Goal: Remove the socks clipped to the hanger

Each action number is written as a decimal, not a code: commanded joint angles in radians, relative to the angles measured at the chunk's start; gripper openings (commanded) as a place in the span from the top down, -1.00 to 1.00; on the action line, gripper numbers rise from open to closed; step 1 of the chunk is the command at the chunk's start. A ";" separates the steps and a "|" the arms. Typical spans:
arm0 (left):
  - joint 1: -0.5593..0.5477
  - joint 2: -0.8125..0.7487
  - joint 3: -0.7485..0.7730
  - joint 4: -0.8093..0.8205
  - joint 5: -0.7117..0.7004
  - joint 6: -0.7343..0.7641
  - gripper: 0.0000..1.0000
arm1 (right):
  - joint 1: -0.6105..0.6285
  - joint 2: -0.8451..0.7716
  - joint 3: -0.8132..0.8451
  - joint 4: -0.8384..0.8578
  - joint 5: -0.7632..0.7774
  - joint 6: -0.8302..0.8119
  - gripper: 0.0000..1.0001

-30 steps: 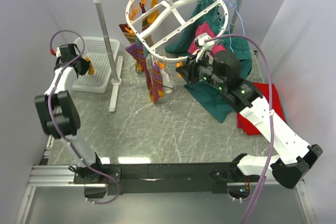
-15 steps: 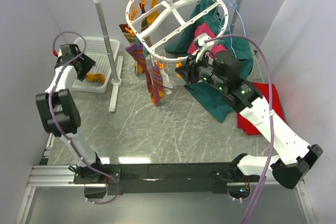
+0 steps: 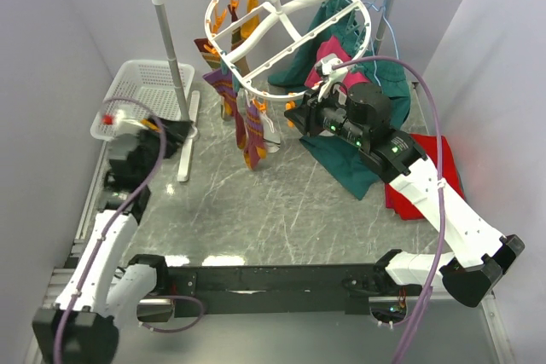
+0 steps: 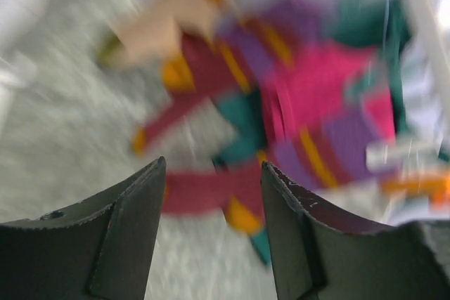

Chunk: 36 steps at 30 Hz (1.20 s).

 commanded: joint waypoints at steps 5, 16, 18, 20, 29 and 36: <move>-0.476 0.033 -0.112 0.159 -0.044 0.022 -0.17 | 0.005 -0.016 0.006 -0.015 -0.017 -0.002 0.74; -0.880 0.232 -0.017 0.210 -0.329 0.139 -0.29 | 0.010 0.001 0.029 -0.041 -0.029 0.006 0.48; -0.888 0.247 0.000 0.219 -0.334 0.139 -0.27 | 0.010 -0.003 0.029 -0.041 -0.025 0.006 0.44; -0.892 0.252 -0.024 0.265 -0.328 0.133 -0.26 | 0.011 -0.002 0.030 -0.044 -0.022 0.005 0.41; -0.900 0.298 -0.063 0.323 -0.319 0.148 -0.41 | 0.017 0.023 0.047 -0.062 -0.010 0.009 0.28; -0.877 0.353 0.084 0.201 -0.434 0.353 -0.56 | 0.017 0.030 0.064 -0.074 -0.009 0.014 0.21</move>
